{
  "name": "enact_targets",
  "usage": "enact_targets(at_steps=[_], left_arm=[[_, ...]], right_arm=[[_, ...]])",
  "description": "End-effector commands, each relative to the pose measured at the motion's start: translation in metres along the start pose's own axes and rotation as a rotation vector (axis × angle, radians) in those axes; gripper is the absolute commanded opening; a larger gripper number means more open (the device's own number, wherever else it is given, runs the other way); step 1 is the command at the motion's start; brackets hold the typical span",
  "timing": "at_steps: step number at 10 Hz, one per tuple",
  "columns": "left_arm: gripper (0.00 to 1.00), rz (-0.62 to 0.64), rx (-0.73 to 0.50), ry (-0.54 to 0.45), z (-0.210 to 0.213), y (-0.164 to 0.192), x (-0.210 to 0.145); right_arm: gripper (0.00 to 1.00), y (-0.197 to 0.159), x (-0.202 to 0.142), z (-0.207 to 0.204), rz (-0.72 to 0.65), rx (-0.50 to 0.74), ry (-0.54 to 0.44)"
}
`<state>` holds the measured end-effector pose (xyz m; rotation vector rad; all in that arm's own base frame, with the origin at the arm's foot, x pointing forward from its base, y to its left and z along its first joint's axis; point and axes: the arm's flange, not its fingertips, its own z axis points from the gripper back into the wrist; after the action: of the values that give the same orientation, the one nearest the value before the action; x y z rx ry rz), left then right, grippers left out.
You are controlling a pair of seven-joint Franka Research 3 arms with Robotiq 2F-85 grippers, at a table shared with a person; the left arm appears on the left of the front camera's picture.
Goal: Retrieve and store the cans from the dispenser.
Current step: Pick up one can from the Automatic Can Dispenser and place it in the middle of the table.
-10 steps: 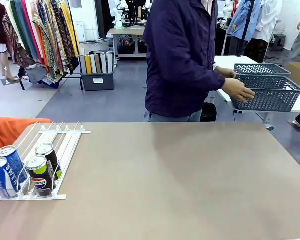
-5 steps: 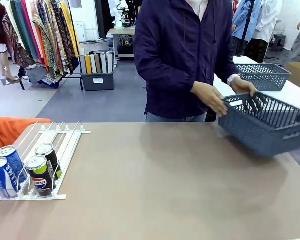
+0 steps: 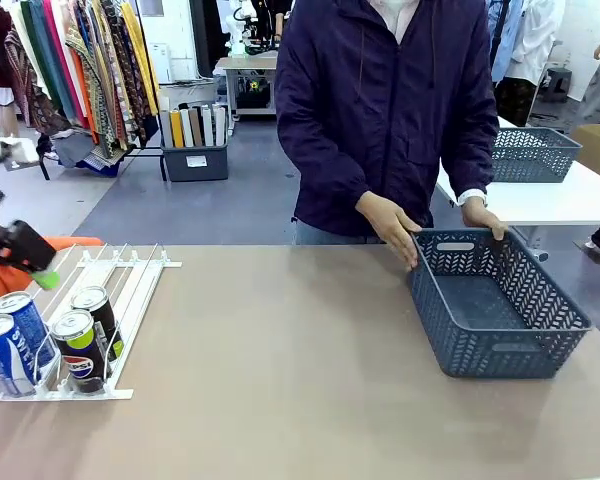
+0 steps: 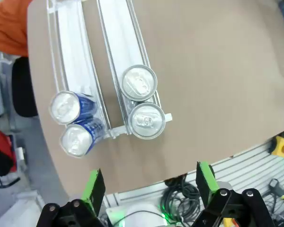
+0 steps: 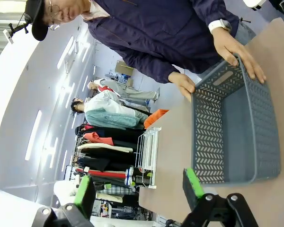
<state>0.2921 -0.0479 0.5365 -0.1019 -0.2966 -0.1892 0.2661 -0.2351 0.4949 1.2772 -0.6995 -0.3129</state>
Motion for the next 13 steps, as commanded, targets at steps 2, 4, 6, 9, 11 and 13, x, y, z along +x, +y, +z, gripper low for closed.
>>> enact_targets(at_steps=[2, 4, 6, 9, 11, 13], left_arm=[[1.0, -0.003, -0.013, -0.026, 0.014, 0.008, 0.0], [1.0, -0.003, -0.013, -0.026, 0.014, 0.008, 0.0], [1.0, 0.045, 0.02, 0.02, -0.011, -0.001, 0.004], [1.0, 0.166, 0.135, 0.094, -0.057, -0.009, 0.021], [1.0, 0.172, 0.127, 0.167, -0.085, -0.013, 0.028], [1.0, 0.176, 0.134, 0.218, -0.111, -0.01, 0.026]], right_arm=[[1.0, 0.002, 0.003, 0.001, 0.023, 0.018, -0.009], [1.0, 0.002, 0.003, 0.001, 0.023, 0.018, -0.009], [1.0, 0.002, 0.003, 0.001, 0.023, 0.018, -0.009], [1.0, 0.002, 0.003, 0.001, 0.023, 0.018, -0.009], [1.0, 0.002, 0.003, 0.001, 0.023, 0.018, -0.009], [1.0, 0.002, 0.003, 0.001, 0.023, 0.018, -0.009]])
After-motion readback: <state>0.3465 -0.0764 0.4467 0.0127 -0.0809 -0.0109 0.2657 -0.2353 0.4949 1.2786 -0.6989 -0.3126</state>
